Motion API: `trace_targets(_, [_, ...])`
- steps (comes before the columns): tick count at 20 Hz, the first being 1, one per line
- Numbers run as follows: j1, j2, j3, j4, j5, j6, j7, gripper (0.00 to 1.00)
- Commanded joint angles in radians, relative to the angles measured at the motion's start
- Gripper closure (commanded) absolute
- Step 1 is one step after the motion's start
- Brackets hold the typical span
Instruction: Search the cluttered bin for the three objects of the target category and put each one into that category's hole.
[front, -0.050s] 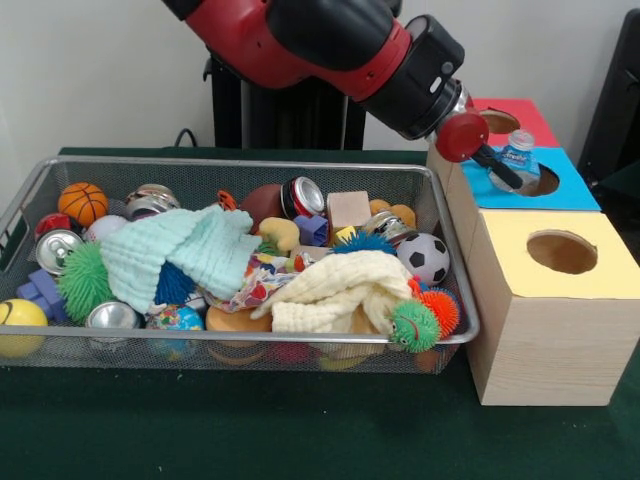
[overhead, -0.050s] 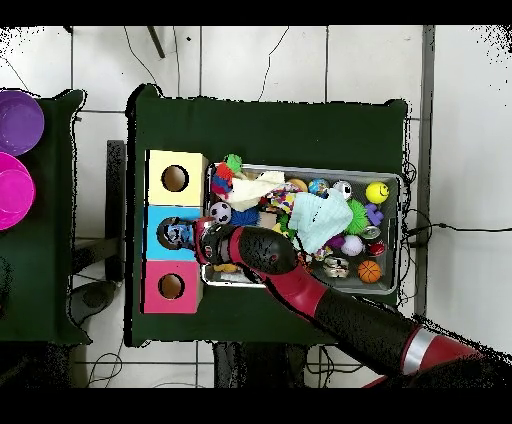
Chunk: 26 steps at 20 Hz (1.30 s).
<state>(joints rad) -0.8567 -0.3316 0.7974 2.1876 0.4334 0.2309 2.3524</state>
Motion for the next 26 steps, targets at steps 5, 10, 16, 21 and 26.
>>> trace_targets(5, [0.011, -0.048, -0.139, -0.178, -0.024, 0.109, 0.018, 0.0])
trace_targets(10, [0.016, -0.061, -0.169, -0.193, -0.044, 0.138, 0.012, 0.0])
trace_targets(16, [0.044, -0.107, -0.246, -0.22, -0.08, 0.208, 0.014, 0.0])
trace_targets(21, [0.038, -0.088, -0.242, -0.233, -0.098, 0.192, 0.008, 0.0])
trace_targets(26, [0.045, -0.109, -0.256, -0.224, -0.107, 0.175, 0.033, 0.0])
